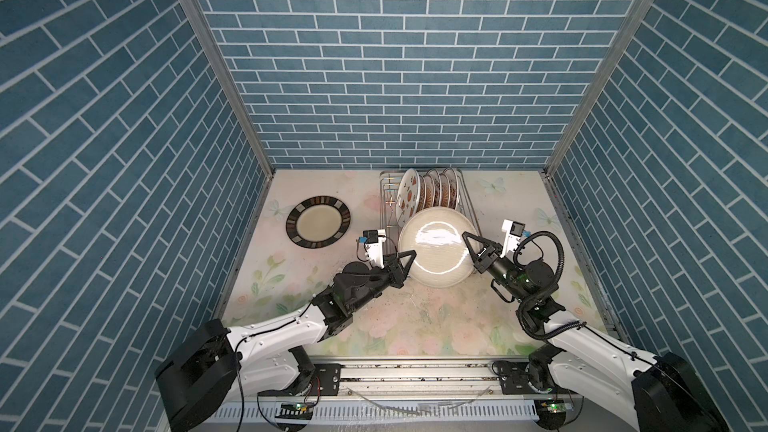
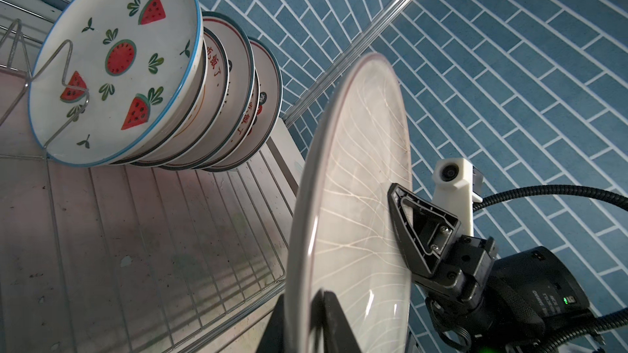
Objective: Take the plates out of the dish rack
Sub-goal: 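Close the left gripper on the glass plate's rim beside the right gripper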
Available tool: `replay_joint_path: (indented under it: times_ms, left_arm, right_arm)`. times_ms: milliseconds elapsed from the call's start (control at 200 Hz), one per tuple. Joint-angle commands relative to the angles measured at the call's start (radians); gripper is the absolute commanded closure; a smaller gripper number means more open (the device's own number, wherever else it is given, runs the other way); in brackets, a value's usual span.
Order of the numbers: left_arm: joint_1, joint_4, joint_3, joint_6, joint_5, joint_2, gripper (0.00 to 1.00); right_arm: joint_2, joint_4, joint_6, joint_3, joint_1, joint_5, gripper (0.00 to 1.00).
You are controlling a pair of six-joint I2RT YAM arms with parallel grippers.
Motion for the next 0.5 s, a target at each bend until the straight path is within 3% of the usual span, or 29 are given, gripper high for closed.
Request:
replay_joint_path:
  times_ms: [0,65,150,495]
  left_arm:
    - [-0.016,0.050,0.013,0.032,0.048,-0.011,0.94]
    - [-0.016,0.060,0.008,0.026,0.049,-0.012,1.00]
    - [-0.016,0.049,0.008,0.019,0.039,-0.018,1.00]
    - [-0.016,0.017,0.008,-0.033,-0.010,-0.041,1.00]
  right_arm:
    - [0.006,0.097,-0.019,0.034,0.023,-0.038,1.00]
    - [0.009,0.096,-0.018,0.032,0.023,-0.047,1.00]
    - [0.009,0.102,-0.018,0.028,0.024,-0.054,1.00]
    - [0.022,0.111,-0.019,0.035,0.024,-0.063,0.80]
